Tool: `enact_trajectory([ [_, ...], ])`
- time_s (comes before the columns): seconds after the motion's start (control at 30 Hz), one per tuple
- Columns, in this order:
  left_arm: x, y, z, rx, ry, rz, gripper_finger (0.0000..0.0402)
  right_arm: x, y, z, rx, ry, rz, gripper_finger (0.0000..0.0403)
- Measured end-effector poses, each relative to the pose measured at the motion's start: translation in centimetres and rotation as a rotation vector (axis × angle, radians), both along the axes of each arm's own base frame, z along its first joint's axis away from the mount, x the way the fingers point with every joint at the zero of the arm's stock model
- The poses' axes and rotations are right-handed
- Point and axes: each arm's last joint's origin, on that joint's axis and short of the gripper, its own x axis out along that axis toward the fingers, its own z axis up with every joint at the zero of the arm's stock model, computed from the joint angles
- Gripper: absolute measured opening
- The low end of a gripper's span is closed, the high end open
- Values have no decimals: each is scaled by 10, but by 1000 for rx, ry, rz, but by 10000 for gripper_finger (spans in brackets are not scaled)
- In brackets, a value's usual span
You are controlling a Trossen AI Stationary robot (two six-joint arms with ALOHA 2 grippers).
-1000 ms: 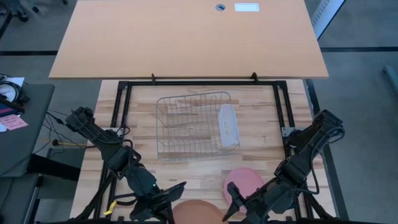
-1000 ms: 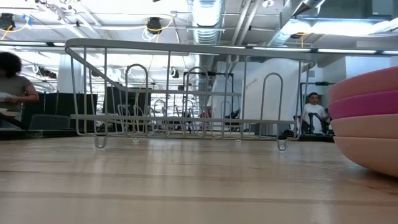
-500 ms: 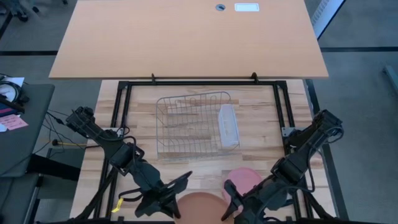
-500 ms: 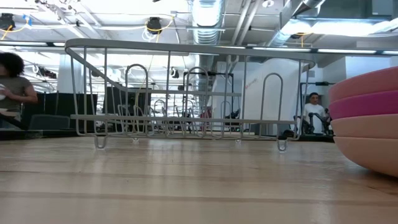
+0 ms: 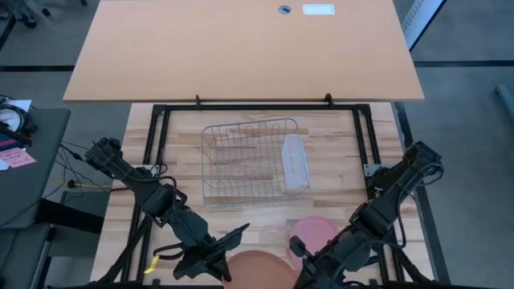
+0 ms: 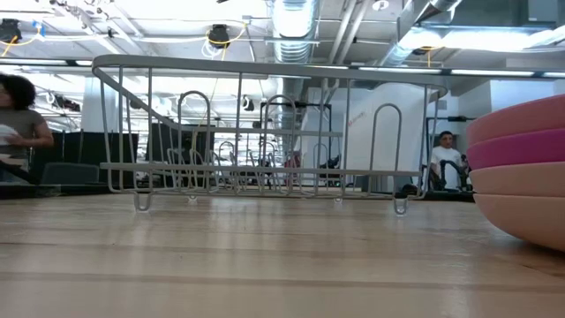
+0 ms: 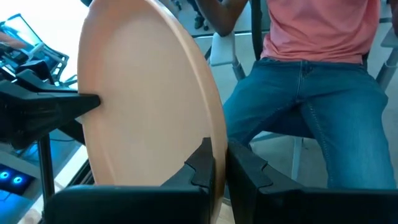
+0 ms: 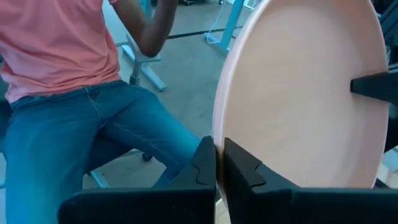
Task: Sort dishes
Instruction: Put the brown plate in the dish rack
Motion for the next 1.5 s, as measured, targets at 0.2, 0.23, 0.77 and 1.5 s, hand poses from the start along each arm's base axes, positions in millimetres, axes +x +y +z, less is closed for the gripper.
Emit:
enact_trajectory([
  [0.2, 0, 0, -2, 4, 29, 12, 25, 0, 0, -1, -16, 2, 4, 3],
  [0.23, 0, 0, -3, 0, 39, 18, 29, 0, 0, -1, -18, 5, 4, 3],
  [0.77, 0, 6, -10, 83, 86, 211, 161, -2, -1, -6, -23, 61, -12, 0],
  [1.5, -77, 39, 30, -32, -111, 1193, 175, -20, -24, 37, -6, -163, -253, 0],
])
